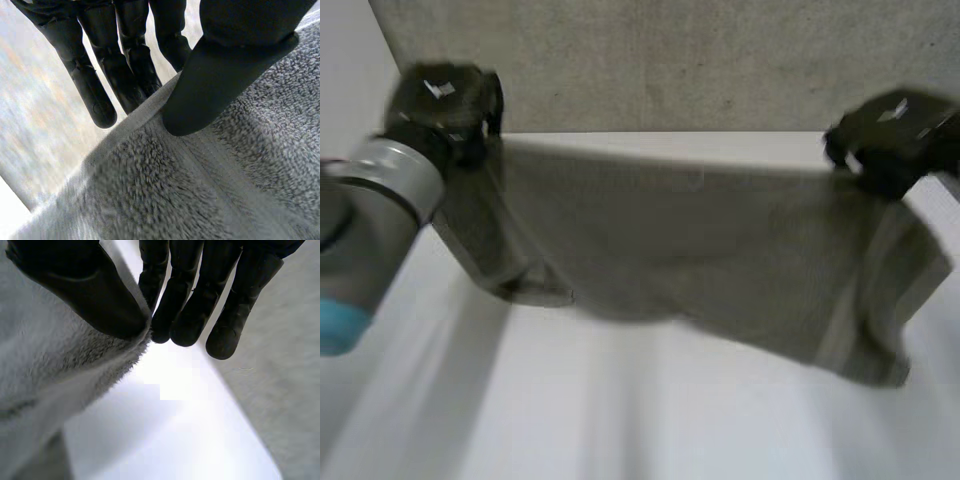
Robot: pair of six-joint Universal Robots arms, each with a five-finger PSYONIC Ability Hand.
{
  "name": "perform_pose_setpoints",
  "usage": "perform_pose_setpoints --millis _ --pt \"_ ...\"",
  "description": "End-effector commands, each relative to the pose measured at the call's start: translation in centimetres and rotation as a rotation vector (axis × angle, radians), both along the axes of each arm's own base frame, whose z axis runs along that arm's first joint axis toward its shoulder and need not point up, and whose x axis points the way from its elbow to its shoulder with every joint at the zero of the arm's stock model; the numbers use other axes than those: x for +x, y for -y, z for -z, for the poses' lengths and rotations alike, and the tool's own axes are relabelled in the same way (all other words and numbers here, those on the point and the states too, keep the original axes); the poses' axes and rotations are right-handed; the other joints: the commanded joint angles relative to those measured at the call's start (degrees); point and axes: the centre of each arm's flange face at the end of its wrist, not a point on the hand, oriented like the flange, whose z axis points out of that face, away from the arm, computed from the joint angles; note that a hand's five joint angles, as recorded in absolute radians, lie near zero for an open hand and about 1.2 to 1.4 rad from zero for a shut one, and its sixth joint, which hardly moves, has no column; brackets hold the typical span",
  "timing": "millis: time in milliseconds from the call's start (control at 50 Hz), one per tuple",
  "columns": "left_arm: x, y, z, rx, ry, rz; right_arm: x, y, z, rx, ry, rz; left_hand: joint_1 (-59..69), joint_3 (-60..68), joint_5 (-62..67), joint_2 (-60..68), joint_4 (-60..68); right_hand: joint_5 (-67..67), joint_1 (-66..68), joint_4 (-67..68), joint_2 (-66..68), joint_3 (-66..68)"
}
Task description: Fold the towel.
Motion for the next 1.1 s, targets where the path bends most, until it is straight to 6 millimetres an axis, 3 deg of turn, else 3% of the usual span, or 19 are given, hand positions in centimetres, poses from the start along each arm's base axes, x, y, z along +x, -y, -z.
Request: perform_pose_setpoints --millis 20,60,120,160,180,200,300,360,500,540,600,640,660,700,760,820,860,960,1100 --pt "-1.3 5.2 4.0 0.034 0.088 -0.019 3.7 2.6 4.1 -0.108 -0.189 -0.046 10.8 10.3 20.5 10.3 10.2 3.3 4.1 3.7 3.9 3.6" --pt "-2.0 7.5 3.2 -0.042 0.093 -0.028 6.0 5.0 2.6 -0.345 -0.135 -0.039 10.8 10.3 20.5 10.3 10.2 3.3 4.1 3.7 3.9 3.6" --pt "-2.3 8.7 1.5 -0.123 0.064 -0.037 6.8 6.3 0.7 -0.514 -0.092 -0.012 10.8 10.3 20.5 10.3 10.2 3.3 4.1 3.7 3.9 3.6" --pt "-2.6 10.2 -2.6 -0.316 -0.031 -0.049 8.0 8.1 -3.5 -0.861 0.035 0.042 10.8 10.3 20.5 10.3 10.2 3.3 4.1 3.7 3.9 3.6" --pt "-2.6 10.2 -2.6 -0.317 -0.031 -0.049 8.0 8.1 -3.5 -0.862 0.036 0.042 10.8 10.3 20.5 10.3 10.2 3.3 4.1 3.7 3.9 3.6" --pt "-2.7 10.6 -4.5 -0.429 -0.086 -0.055 8.0 8.5 -5.4 -1.012 0.100 0.068 10.8 10.3 20.5 10.3 10.2 3.3 4.1 3.7 3.9 3.6" --pt "-1.1 8.9 -12.2 -0.783 -0.300 -0.060 7.7 4.9 -11.4 -1.276 0.268 0.060 10.8 10.3 20.5 10.3 10.2 3.3 4.1 3.7 3.9 3.6" --pt "0.8 8.6 -13.1 -0.818 -0.351 -0.064 7.5 3.8 -11.4 -1.203 0.323 0.009 10.8 10.3 20.5 10.3 10.2 3.3 4.1 3.7 3.9 3.6" --pt "2.8 10.3 -8.6 -0.622 -0.336 -0.092 7.7 4.0 -5.7 -0.763 0.312 -0.076 10.8 10.3 20.5 10.3 10.2 3.3 4.1 3.7 3.9 3.6" --pt "3.1 10.6 -4.5 -0.493 -0.296 -0.091 7.5 3.9 -2.8 -0.581 0.262 -0.102 10.8 10.3 20.5 10.3 10.2 3.3 4.1 3.7 3.9 3.6" --pt "3.3 10.6 -2.3 -0.432 -0.269 -0.083 7.2 3.5 -0.4 -0.447 0.229 -0.122 10.8 10.3 20.5 10.3 10.2 3.3 4.1 3.7 3.9 3.6" --pt "3.7 10.0 2.3 -0.303 -0.211 -0.049 7.2 3.3 1.0 -0.391 0.217 -0.127 10.8 10.3 20.5 10.3 10.2 3.3 4.1 3.7 3.9 3.6" --pt "3.7 10.0 2.3 -0.302 -0.211 -0.049 7.2 3.3 1.0 -0.390 0.216 -0.127 10.8 10.3 20.5 10.3 10.2 3.3 4.1 3.7 3.9 3.6" --pt "3.5 8.9 6.8 -0.175 -0.162 -0.007 7.2 3.1 4.1 -0.293 0.194 -0.128 10.8 10.3 20.5 10.3 10.2 3.3 4.1 3.7 3.9 3.6" --pt "3.6 7.7 10.3 -0.077 -0.120 0.009 7.1 3.0 7.7 -0.189 0.168 -0.121 10.8 10.3 20.5 10.3 10.2 3.3 4.1 3.7 3.9 3.6" --pt "3.7 7.3 11.8 -0.034 -0.097 0.005 7.3 2.8 9.6 -0.135 0.154 -0.124 10.8 10.3 20.5 10.3 10.2 3.3 4.1 3.7 3.9 3.6" --pt "4.3 6.8 14.4 0.032 -0.050 -0.008 7.5 2.5 13.2 -0.034 0.133 -0.125 10.8 10.3 20.5 10.3 10.2 3.3 4.1 3.7 3.9 3.6" --pt "5.3 6.5 16.0 0.076 0.003 -0.033 7.3 2.2 17.3 0.076 0.104 -0.104 10.8 10.3 20.5 10.3 10.2 3.3 4.1 3.7 3.9 3.6" --pt "5.8 6.7 16.1 0.081 0.006 -0.050 6.8 2.3 18.4 0.082 0.121 -0.075 10.8 10.3 20.5 10.3 10.2 3.3 4.1 3.7 3.9 3.6"
